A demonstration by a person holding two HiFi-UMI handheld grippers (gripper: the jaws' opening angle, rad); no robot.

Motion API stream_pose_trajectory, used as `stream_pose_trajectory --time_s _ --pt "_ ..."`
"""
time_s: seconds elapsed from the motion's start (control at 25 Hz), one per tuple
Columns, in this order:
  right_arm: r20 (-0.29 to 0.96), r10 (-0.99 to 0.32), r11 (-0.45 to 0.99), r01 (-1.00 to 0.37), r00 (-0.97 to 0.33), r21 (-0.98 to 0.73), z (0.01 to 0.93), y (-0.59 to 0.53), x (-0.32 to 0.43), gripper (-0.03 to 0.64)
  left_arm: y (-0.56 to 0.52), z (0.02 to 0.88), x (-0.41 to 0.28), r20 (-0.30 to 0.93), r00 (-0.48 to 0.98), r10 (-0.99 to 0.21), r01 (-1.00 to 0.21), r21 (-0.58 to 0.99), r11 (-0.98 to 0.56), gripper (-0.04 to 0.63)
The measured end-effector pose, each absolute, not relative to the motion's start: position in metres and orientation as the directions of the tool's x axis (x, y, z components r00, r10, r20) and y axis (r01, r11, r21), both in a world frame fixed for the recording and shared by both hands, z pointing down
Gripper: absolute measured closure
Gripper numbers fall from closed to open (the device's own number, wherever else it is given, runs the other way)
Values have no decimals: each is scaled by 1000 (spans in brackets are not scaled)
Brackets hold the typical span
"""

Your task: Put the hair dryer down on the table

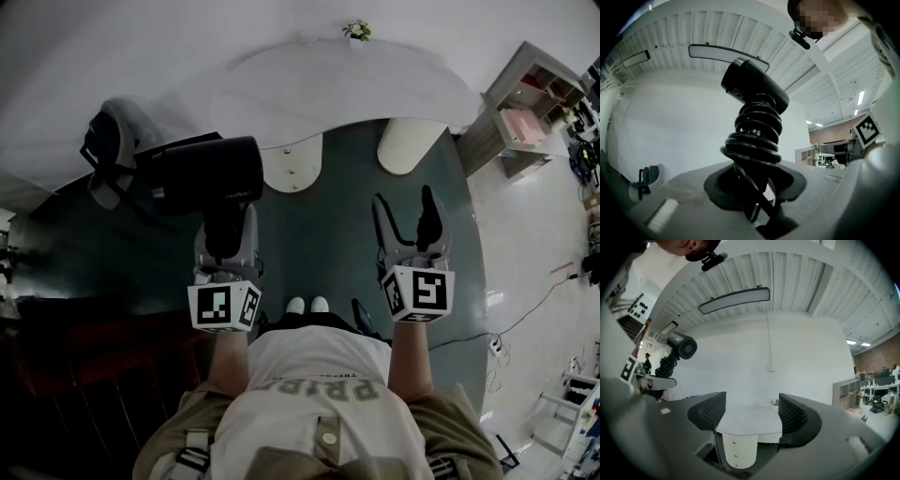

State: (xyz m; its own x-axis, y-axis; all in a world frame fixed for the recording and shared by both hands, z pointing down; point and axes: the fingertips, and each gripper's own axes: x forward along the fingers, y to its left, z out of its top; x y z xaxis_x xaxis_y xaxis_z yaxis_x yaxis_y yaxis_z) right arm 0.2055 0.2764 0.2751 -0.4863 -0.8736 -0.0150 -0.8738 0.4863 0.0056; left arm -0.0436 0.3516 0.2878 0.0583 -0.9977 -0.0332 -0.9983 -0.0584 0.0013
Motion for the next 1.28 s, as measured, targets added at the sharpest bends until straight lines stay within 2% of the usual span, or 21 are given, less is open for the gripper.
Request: stream_pose_trajectory --time_s 0.72,1.28 --pt "30 -890 455 -891 -455 -2 297 233 208 273 305 297 -45 -9 82 -997 -996 -32 -82 457" --pt "14 -917 400 -916 -400 22 291 141 162 273 200 293 -96 -41 140 -989 -990 -38 -139 457"
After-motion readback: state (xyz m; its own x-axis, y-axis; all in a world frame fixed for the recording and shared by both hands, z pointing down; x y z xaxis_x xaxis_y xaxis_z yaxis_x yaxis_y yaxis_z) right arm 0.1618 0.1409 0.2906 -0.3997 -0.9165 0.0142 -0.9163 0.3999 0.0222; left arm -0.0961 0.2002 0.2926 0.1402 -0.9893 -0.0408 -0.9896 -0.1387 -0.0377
